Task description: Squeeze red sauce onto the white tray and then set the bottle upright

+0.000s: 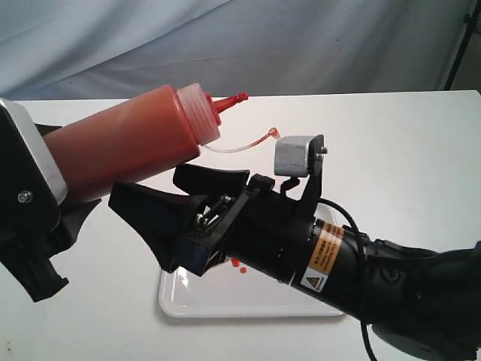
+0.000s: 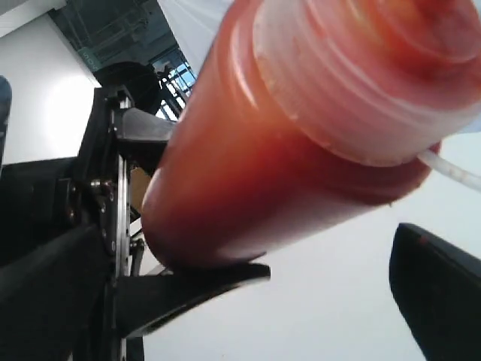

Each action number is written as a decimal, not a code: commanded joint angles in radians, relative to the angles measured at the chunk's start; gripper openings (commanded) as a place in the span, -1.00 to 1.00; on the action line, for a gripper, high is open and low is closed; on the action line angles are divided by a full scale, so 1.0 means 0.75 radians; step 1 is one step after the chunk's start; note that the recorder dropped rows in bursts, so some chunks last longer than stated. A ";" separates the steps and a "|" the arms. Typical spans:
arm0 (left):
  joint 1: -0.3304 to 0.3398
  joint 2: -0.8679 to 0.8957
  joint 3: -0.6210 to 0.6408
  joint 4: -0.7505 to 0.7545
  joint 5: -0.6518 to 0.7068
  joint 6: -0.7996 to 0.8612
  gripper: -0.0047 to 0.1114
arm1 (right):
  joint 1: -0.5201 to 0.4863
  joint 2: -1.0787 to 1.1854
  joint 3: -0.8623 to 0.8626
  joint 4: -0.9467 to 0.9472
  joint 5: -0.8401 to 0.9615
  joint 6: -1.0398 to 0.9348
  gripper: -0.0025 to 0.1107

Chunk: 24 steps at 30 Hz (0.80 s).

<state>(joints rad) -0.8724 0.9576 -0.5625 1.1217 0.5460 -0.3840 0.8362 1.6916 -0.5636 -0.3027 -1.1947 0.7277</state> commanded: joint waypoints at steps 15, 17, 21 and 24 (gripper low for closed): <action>-0.006 -0.017 0.045 0.069 -0.235 -0.189 -0.92 | 0.003 -0.001 -0.206 0.054 0.001 -0.349 0.70; -0.006 -0.017 0.045 0.074 -0.235 -0.187 -0.92 | 0.003 -0.001 -0.244 0.057 0.073 -0.390 0.65; -0.006 -0.017 0.045 0.094 -0.229 -0.187 -0.92 | 0.003 -0.001 -0.318 0.031 0.224 -0.406 0.39; -0.006 -0.017 0.045 0.105 -0.229 -0.187 -0.92 | 0.003 -0.001 -0.355 0.028 0.265 -0.416 0.08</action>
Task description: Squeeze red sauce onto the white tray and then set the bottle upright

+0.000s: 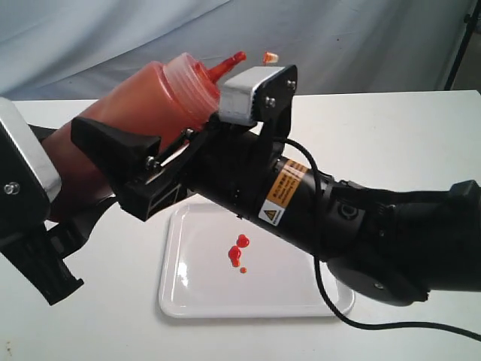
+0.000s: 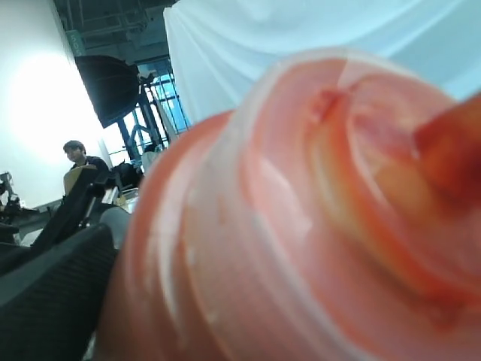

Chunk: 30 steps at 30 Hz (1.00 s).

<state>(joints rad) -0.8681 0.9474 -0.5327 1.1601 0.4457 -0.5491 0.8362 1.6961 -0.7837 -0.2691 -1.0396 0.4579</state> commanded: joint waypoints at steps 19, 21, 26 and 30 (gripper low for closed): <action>0.627 0.271 -0.003 0.060 -0.840 0.025 -0.92 | 0.003 0.010 -0.141 0.185 0.207 -0.636 -0.64; 0.713 0.351 -0.014 -0.057 -0.977 0.039 -0.92 | 0.000 0.041 -0.226 0.187 0.356 -0.639 -0.64; 0.840 0.516 -0.041 -0.403 -1.290 0.274 -0.92 | 0.000 0.159 -0.424 0.163 0.476 -0.645 -0.64; 0.857 0.641 -0.067 -0.709 -1.333 0.535 -0.92 | 0.000 0.280 -0.530 0.163 0.509 -0.715 -0.64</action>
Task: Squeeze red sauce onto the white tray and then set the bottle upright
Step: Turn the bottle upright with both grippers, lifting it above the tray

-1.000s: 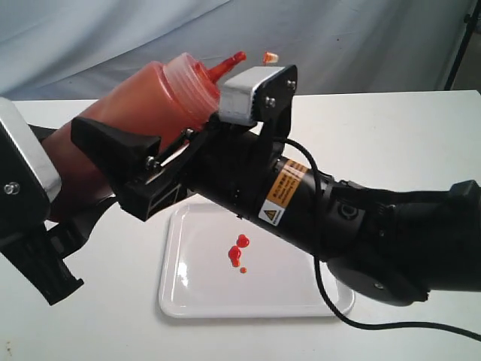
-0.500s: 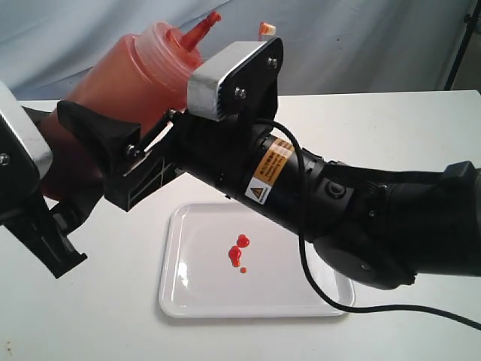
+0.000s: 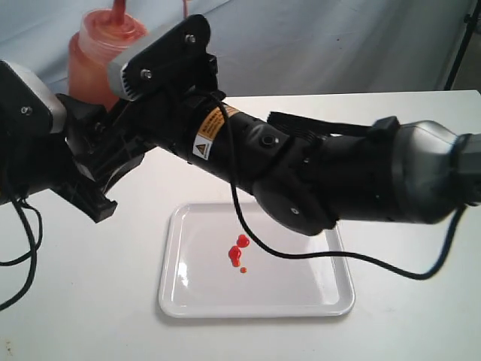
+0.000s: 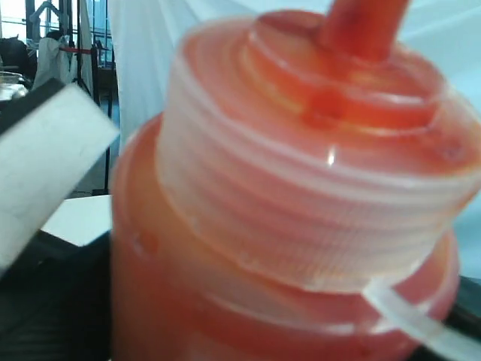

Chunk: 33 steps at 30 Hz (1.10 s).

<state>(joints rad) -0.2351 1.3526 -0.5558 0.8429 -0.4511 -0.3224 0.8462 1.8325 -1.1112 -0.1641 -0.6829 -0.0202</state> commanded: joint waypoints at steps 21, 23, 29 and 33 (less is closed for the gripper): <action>0.035 0.836 -0.267 -0.533 -0.557 0.576 -0.92 | -0.119 0.557 -0.415 0.239 0.019 -0.223 -0.64; 0.036 0.874 -0.285 -0.530 -0.560 0.576 -0.92 | -0.128 0.571 -0.415 0.248 0.016 -0.223 -0.64; 0.036 0.946 -0.309 -0.507 -0.615 0.570 -0.92 | -0.132 0.628 -0.432 0.244 -0.007 -0.223 -0.64; 0.036 0.995 -0.319 -0.507 -0.602 0.566 -0.92 | -0.132 0.667 -0.471 0.244 0.008 -0.207 -0.64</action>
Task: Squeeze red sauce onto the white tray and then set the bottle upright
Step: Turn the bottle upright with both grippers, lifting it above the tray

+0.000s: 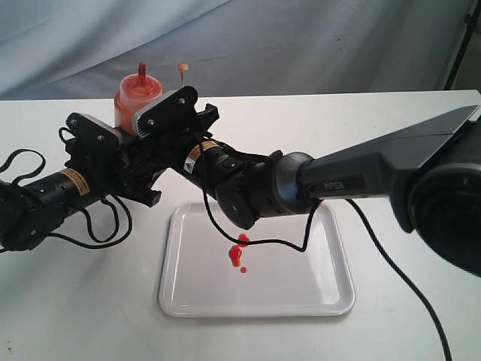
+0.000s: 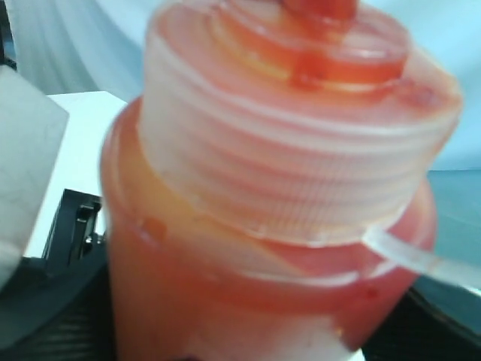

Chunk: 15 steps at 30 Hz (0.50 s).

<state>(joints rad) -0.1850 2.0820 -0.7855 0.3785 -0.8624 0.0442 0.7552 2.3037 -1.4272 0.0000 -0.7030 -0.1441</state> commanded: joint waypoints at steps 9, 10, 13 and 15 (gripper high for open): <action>-0.031 0.066 -0.015 0.149 -0.029 0.056 -0.92 | -0.011 0.086 -0.054 0.069 0.080 -0.044 -0.50; -0.031 0.069 -0.015 0.149 -0.030 0.056 -0.92 | -0.011 0.088 -0.054 0.069 0.096 -0.053 -0.43; -0.031 0.097 -0.026 0.149 -0.029 0.049 -0.92 | -0.011 0.088 -0.054 0.069 0.109 -0.086 -0.20; -0.031 0.131 -0.041 0.149 -0.029 0.046 -0.92 | -0.011 0.088 -0.054 0.069 0.109 -0.086 -0.11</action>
<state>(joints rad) -0.1812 2.1651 -0.8052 0.3901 -0.8496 0.0166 0.7543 2.3603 -1.4504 0.0413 -0.6597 -0.1314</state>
